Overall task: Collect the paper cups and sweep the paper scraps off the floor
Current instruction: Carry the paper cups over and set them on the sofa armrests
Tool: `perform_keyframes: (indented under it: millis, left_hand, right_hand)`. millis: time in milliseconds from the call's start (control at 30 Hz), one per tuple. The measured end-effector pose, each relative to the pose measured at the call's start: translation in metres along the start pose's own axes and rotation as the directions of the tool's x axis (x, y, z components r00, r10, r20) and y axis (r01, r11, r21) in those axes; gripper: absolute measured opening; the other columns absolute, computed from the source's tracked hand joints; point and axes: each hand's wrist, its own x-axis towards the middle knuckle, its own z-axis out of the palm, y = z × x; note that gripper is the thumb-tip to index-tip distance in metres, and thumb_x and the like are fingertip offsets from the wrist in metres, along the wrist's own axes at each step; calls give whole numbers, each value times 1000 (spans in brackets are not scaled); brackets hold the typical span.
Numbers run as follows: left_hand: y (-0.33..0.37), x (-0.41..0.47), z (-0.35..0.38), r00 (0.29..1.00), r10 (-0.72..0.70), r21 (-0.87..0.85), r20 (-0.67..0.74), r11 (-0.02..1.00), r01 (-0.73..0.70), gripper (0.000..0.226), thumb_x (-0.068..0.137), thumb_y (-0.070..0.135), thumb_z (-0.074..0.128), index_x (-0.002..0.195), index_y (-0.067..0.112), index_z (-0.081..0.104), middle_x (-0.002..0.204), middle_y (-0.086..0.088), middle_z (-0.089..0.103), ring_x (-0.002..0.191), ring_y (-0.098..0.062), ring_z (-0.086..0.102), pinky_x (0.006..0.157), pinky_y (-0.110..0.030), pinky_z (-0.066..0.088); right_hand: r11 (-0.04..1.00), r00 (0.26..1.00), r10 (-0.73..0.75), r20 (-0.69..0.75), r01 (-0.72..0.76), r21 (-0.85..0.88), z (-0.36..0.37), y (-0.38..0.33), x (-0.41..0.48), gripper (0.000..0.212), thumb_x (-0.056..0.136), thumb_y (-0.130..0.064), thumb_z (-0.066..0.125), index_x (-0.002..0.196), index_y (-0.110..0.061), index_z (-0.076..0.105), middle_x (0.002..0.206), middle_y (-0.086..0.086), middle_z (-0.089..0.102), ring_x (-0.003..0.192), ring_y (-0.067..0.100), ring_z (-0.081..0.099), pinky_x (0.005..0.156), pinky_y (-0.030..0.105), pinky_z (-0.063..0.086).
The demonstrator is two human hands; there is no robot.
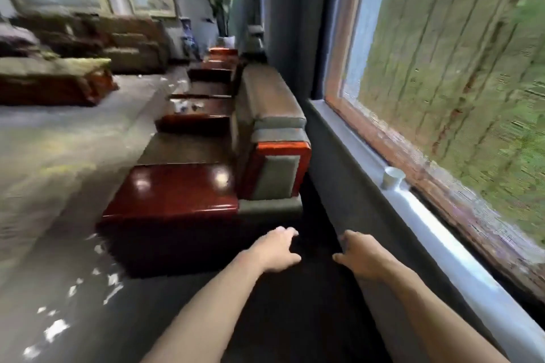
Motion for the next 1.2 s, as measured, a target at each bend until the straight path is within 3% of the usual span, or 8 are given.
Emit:
perform_keyframes:
  millis: [133,233,367,467,600,733,1033,1200]
  left_hand:
    - [-104,-78,-78,976,-174,-87,-133,983,163,59,91,29,59,142,13,35,141,-11,41,130,-25,41,105,-30,33]
    - [-199,-143,-126,921,-322,-136,-218,945,298,56,92,29,59,140,12,38,143,-11,41,132,-25,39,104,-28,32]
    - [-326,-226,-181,808,-470,-183,-354,882,434,55,88,30,64,136,12,44,138,-10,48,124,-25,48,99,-30,39]
    - [-406,-282,-215,739,-549,-232,-391,836,498,56,89,25,64,137,7,43,139,-12,47,124,-25,48,101,-31,39]
    - [-496,-319,-260,680,-617,-250,-396,785,567,55,89,25,64,137,7,44,139,-14,49,126,-24,48,100,-26,36]
    - [-562,-304,-297,690,-619,-237,-376,784,574,56,89,27,64,138,9,43,139,-11,49,127,-23,48,100,-26,36]
    - [-716,-180,-406,744,-556,-169,-372,828,534,56,90,28,63,138,8,42,138,-12,50,127,-23,48,102,-27,36]
    - [-795,-99,-520,758,-531,-173,-379,845,506,58,91,27,61,140,6,39,142,-12,47,130,-23,44,104,-26,33]
  right_hand:
    - [953,957,-284,59,289,-92,2,-152,16,31,88,-33,64,113,-17,58,109,5,63,103,20,61,80,24,44]
    - [858,872,-472,130,488,-161,34,-276,20,38,88,-34,64,118,-11,59,117,7,62,110,23,58,81,24,41]
    - [743,762,-616,200,646,-174,85,-432,16,47,88,-36,63,129,-13,54,125,5,59,114,22,55,87,24,42]
    - [670,687,-689,229,725,-160,118,-529,14,40,89,-33,62,124,-14,58,122,4,62,112,22,57,87,24,42]
    - [655,665,-706,243,744,-133,154,-620,33,41,88,-32,61,123,-12,58,124,5,61,114,24,56,85,24,41]
    - [668,678,-691,253,732,-134,179,-683,78,48,88,-31,60,129,-9,52,128,9,59,118,27,54,93,30,43]
    - [681,694,-694,192,719,-140,188,-836,267,55,90,-33,61,137,-8,46,137,10,53,125,27,48,98,28,38]
    - [720,730,-652,205,681,-133,163,-940,385,54,89,-33,61,136,-9,49,135,10,55,123,27,51,98,28,40]
